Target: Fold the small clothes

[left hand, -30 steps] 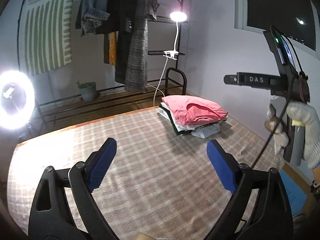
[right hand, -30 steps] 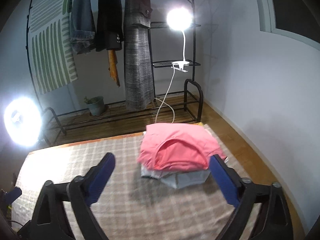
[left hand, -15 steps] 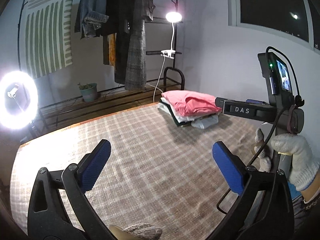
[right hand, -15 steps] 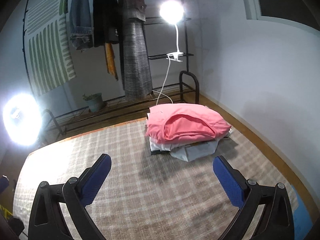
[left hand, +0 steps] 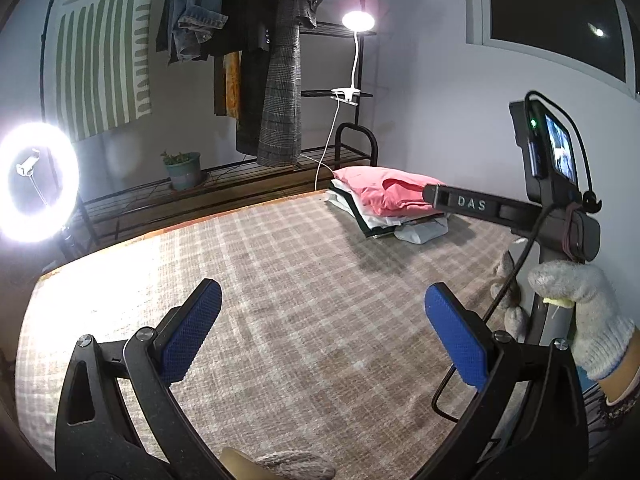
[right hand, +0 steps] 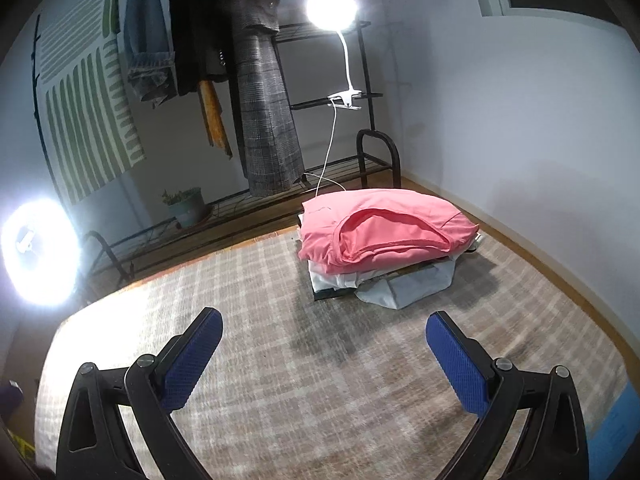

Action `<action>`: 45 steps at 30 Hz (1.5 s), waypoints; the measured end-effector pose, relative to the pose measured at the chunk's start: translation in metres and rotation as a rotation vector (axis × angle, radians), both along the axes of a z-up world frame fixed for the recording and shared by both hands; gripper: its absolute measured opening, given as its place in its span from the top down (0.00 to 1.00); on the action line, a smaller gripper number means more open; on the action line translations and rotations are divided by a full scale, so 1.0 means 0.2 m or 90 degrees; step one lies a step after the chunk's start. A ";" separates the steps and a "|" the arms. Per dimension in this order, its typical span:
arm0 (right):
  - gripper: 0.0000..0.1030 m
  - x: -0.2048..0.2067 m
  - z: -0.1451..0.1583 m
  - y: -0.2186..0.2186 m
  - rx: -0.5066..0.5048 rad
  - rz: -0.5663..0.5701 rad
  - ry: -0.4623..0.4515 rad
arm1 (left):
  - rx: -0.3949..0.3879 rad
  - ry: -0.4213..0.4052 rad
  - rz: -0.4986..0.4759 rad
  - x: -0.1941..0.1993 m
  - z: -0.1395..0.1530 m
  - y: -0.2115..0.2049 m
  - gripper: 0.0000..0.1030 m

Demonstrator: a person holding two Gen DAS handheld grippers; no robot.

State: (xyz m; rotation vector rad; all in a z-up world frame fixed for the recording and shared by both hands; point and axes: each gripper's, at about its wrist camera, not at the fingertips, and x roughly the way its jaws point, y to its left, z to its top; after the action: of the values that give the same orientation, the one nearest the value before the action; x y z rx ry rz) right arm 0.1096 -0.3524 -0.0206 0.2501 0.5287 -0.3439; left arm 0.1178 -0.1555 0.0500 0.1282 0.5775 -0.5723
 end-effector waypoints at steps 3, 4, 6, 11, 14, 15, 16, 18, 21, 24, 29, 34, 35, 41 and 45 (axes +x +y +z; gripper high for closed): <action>0.00 0.02 0.00 0.03 -0.022 0.001 0.001 | 0.011 0.000 -0.003 0.00 -0.02 -0.02 0.00; 0.00 0.03 0.00 0.04 -0.035 0.003 0.003 | 0.013 0.002 -0.004 0.00 -0.02 -0.02 0.00; 0.00 0.05 -0.01 0.06 -0.051 0.010 0.006 | 0.014 0.005 -0.007 0.00 -0.03 -0.02 0.00; 0.00 0.06 -0.02 0.09 -0.055 0.019 0.011 | 0.021 0.010 -0.012 0.00 -0.06 -0.04 0.00; 0.00 0.07 -0.02 0.09 -0.053 0.023 0.012 | 0.020 0.010 -0.012 0.00 -0.06 -0.04 0.00; 0.00 0.07 -0.02 0.10 -0.053 0.024 0.013 | 0.020 0.010 -0.013 0.00 -0.06 -0.04 0.00; 0.00 0.07 -0.02 0.10 -0.052 0.025 0.013 | 0.018 0.010 -0.014 0.00 -0.06 -0.04 0.00; 0.00 0.08 -0.03 0.09 -0.051 0.026 0.015 | 0.019 0.006 -0.013 -0.01 -0.06 -0.04 0.00; 0.00 0.08 -0.03 0.09 -0.046 0.027 0.016 | 0.019 0.000 -0.011 -0.02 -0.05 -0.04 0.00; 0.00 0.08 -0.03 0.09 -0.047 0.026 0.016 | 0.018 0.001 -0.010 -0.02 -0.06 -0.05 0.00; 0.00 0.09 -0.04 0.08 -0.040 0.026 0.019 | 0.018 0.000 -0.010 -0.02 -0.05 -0.05 0.00; 0.00 0.09 -0.04 0.07 -0.039 0.025 0.019 | 0.017 -0.001 -0.009 -0.02 -0.05 -0.05 0.00; 0.00 0.09 -0.04 0.07 -0.039 0.025 0.019 | 0.018 0.000 -0.008 -0.02 -0.05 -0.05 0.00; 0.00 0.09 -0.05 0.07 -0.040 0.024 0.020 | 0.018 -0.003 -0.008 -0.02 -0.05 -0.05 0.00; 0.00 0.09 -0.05 0.06 -0.040 0.024 0.022 | 0.016 -0.003 -0.007 -0.03 -0.05 -0.05 0.00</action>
State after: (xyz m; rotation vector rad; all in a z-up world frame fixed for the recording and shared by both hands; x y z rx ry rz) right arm 0.1278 -0.3400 -0.0304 0.1739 0.5544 -0.3280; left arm 0.1123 -0.1659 0.0401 0.1561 0.5801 -0.5757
